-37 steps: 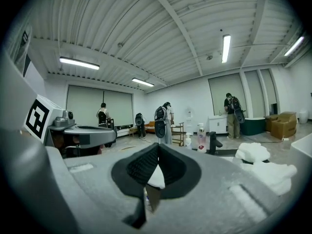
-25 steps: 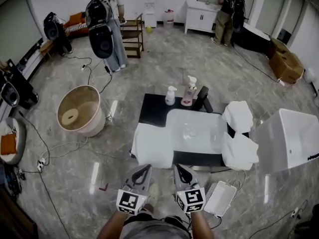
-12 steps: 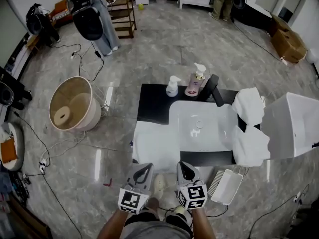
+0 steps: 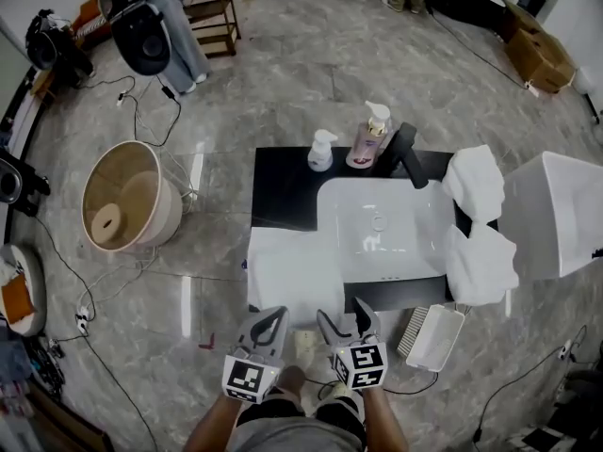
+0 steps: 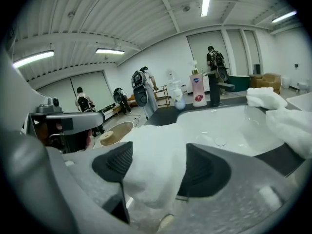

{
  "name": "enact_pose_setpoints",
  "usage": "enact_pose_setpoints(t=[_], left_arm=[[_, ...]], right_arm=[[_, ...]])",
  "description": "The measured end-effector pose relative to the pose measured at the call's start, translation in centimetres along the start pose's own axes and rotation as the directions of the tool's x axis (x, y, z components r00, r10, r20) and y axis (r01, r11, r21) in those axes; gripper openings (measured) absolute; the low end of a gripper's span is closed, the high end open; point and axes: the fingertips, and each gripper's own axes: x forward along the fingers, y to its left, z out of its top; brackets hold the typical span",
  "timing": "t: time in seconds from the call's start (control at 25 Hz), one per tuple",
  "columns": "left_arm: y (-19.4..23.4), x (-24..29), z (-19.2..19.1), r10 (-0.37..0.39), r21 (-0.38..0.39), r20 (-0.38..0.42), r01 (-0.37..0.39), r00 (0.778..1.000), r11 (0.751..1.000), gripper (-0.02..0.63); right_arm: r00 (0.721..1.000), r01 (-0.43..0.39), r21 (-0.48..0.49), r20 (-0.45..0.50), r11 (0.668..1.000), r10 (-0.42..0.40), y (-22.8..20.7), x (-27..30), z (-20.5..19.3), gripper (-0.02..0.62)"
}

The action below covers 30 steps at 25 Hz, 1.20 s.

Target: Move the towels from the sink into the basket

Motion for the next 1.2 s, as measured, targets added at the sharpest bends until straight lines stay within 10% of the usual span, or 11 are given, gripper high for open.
enact_pose_setpoints(t=[0.28, 0.68, 1.2], left_arm=[[1.2, 0.6, -1.6, 0.009, -0.005, -0.036, -0.01, 0.999, 1.0, 0.008], [2.5, 1.0, -3.6, 0.024, -0.024, -0.073, -0.026, 0.997, 0.999, 0.008], [3.4, 0.7, -4.1, 0.049, -0.032, -0.078, -0.051, 0.996, 0.998, 0.008]], right_arm=[[0.993, 0.004, 0.062, -0.121, 0.998, 0.004, 0.0, 3.0, -3.8, 0.468], [0.974, -0.021, 0.141, -0.222, 0.99, 0.052, 0.0, 5.4, -7.6, 0.476], [0.973, -0.022, 0.018, -0.23, 1.0, 0.025, 1.5, 5.7, -7.2, 0.121]])
